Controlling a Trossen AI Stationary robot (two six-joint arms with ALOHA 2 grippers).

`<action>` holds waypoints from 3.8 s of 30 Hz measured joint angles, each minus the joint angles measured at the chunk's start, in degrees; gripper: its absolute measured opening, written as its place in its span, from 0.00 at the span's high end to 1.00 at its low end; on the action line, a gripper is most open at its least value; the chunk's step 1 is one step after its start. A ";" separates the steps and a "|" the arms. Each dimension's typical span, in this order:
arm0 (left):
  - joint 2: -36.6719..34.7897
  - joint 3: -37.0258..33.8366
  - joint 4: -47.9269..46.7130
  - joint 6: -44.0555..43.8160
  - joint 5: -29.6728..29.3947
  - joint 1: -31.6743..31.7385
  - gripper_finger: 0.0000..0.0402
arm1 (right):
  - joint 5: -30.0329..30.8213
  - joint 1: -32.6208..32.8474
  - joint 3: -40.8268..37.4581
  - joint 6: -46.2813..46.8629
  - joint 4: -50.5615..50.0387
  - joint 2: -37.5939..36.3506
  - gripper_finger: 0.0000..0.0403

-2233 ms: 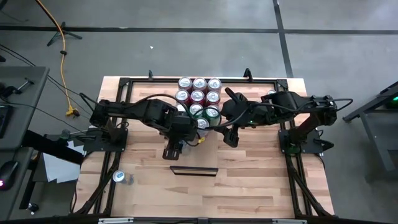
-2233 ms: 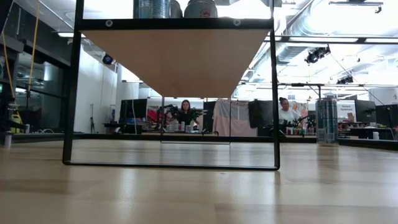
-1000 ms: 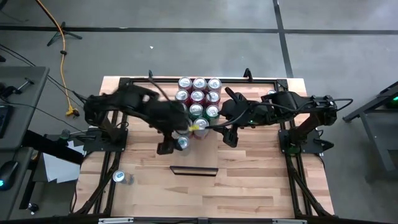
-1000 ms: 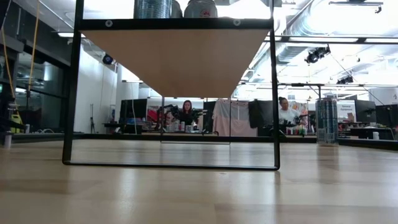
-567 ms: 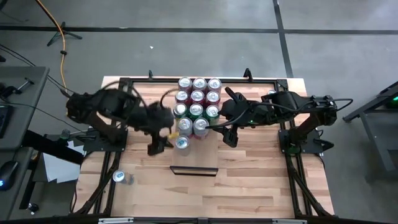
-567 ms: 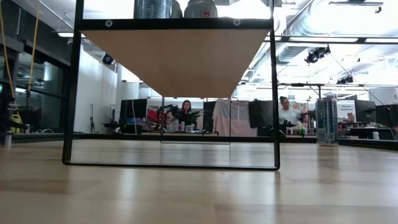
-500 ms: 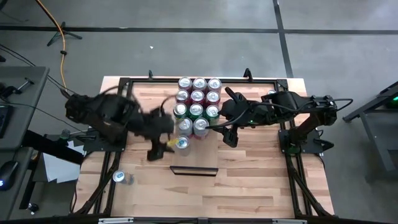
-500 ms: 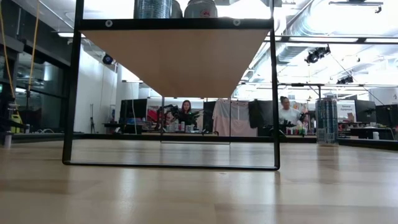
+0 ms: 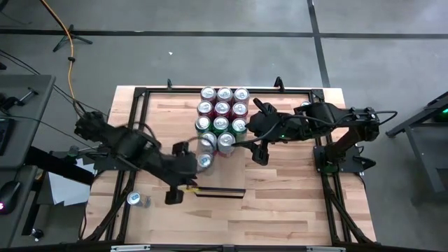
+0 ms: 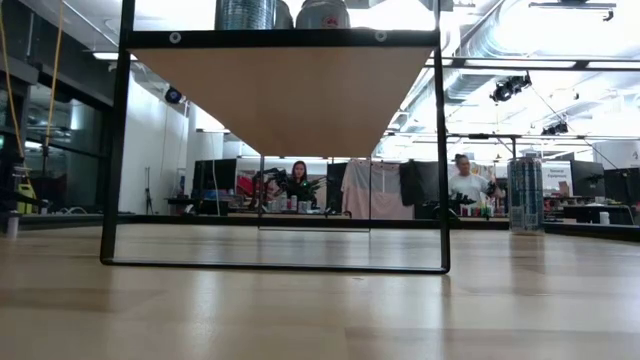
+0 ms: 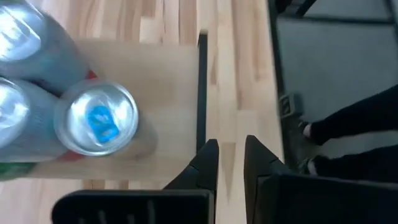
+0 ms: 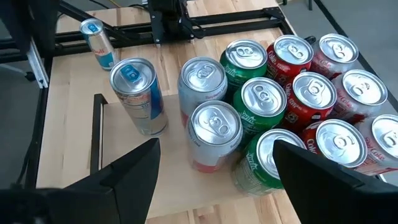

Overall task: Place canned beverage on shelf
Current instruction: Put the top left blue soda can on the shelf, then put the top right blue soda can on the shelf

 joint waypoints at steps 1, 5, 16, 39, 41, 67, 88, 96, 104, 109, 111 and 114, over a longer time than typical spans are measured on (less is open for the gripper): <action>0.25 -1.79 0.78 0.02 0.15 0.00 0.99 | 0.01 0.00 0.00 0.00 -0.02 0.00 0.26; 0.14 -10.41 8.58 -1.77 1.88 -0.43 1.00 | 0.01 0.02 0.00 0.00 -0.08 0.01 0.26; -7.87 -33.70 35.65 -16.37 -13.56 -5.28 1.00 | 0.04 0.02 0.00 -0.02 -2.11 0.00 0.26; -10.13 -49.27 52.57 -22.87 -30.56 -4.71 1.00 | 4.83 0.02 0.00 0.63 -2.16 0.01 0.26; -10.60 -49.27 52.21 -22.86 -30.62 -4.07 1.00 | 5.65 0.02 0.00 0.64 -2.16 0.01 0.26; -33.84 -45.34 47.68 -6.18 -22.00 -3.02 1.00 | 3.84 1.10 -0.04 3.44 -12.26 -0.74 0.26; -45.30 -49.56 62.73 21.90 -1.53 16.90 1.00 | 17.45 6.59 -24.61 18.01 9.73 -17.94 0.26; -45.83 -49.56 62.63 20.98 -1.60 16.92 1.00 | 23.12 -12.17 -19.96 39.54 -15.19 -17.61 0.26; -45.67 -49.59 61.39 19.22 -1.61 16.90 1.00 | 15.97 -35.07 -30.91 37.95 -19.81 -18.83 0.26; -45.65 -49.60 58.37 16.76 -1.62 16.88 1.00 | 12.54 -43.54 -44.41 39.13 -14.19 -21.39 0.26; -45.67 -49.60 57.59 16.57 -1.64 16.90 1.00 | 11.43 -46.58 -48.64 40.57 -9.97 -23.11 0.26; -45.52 -49.60 57.59 16.57 -1.84 16.95 1.00 | 10.39 -50.26 -52.68 40.36 -4.64 -24.19 0.26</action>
